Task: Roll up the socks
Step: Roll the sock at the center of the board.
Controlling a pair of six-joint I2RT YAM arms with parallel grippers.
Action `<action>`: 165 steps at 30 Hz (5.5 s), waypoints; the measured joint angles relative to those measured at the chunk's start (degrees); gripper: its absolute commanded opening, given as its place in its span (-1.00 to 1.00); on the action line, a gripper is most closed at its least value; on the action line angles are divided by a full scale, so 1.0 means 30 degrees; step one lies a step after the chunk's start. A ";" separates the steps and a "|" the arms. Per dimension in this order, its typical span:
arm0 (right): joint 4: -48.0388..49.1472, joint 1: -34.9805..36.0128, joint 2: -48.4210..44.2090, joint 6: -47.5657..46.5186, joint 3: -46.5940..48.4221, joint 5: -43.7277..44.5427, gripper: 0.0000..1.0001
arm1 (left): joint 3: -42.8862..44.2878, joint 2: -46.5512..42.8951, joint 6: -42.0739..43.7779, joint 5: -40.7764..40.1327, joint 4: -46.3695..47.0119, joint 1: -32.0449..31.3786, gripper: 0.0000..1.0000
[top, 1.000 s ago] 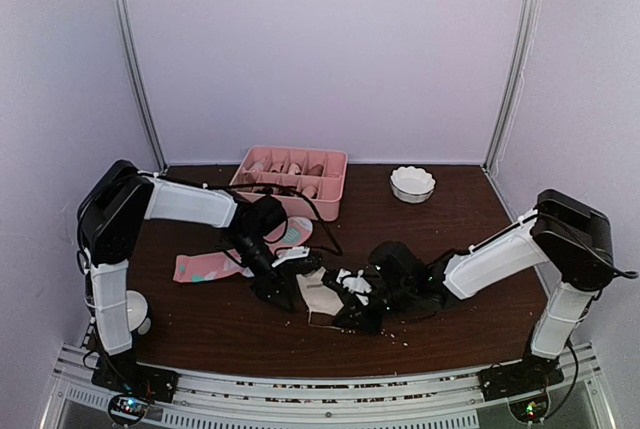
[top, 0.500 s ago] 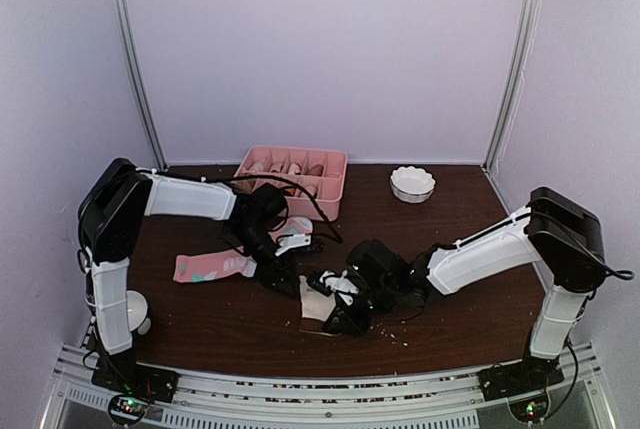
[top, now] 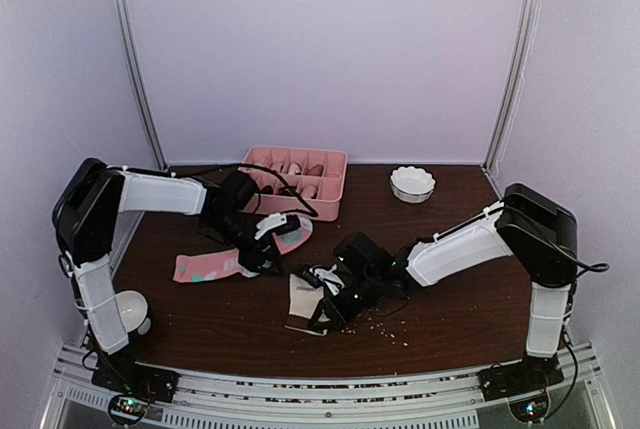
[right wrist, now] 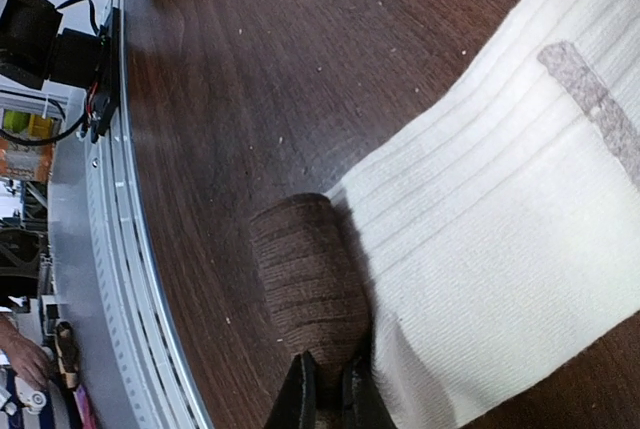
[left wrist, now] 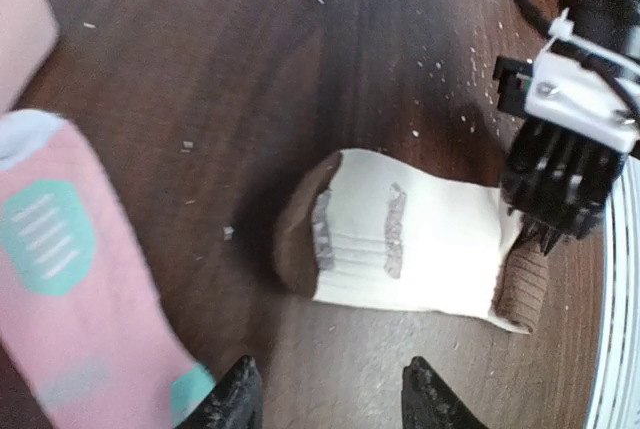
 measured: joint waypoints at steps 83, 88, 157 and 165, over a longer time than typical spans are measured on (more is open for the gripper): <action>0.3220 -0.3934 -1.0149 -0.0189 -0.8240 1.2247 0.99 | 0.0481 0.1858 0.2849 -0.0168 -0.1661 -0.3861 -0.92; 0.7322 -0.2521 -1.0462 -0.3701 -1.0907 1.1730 0.81 | 0.1668 0.3169 0.2754 0.1843 -0.3381 -0.3060 -0.91; 0.0182 0.1151 -0.0911 -0.7475 -0.0109 0.4248 -1.00 | 0.7919 0.6615 0.1945 0.2608 -0.7118 -0.1005 0.32; 0.0226 -0.0080 0.0525 -0.4269 0.1209 0.1843 -1.00 | 0.8386 0.7016 0.2200 0.3293 -0.7417 -0.0998 0.30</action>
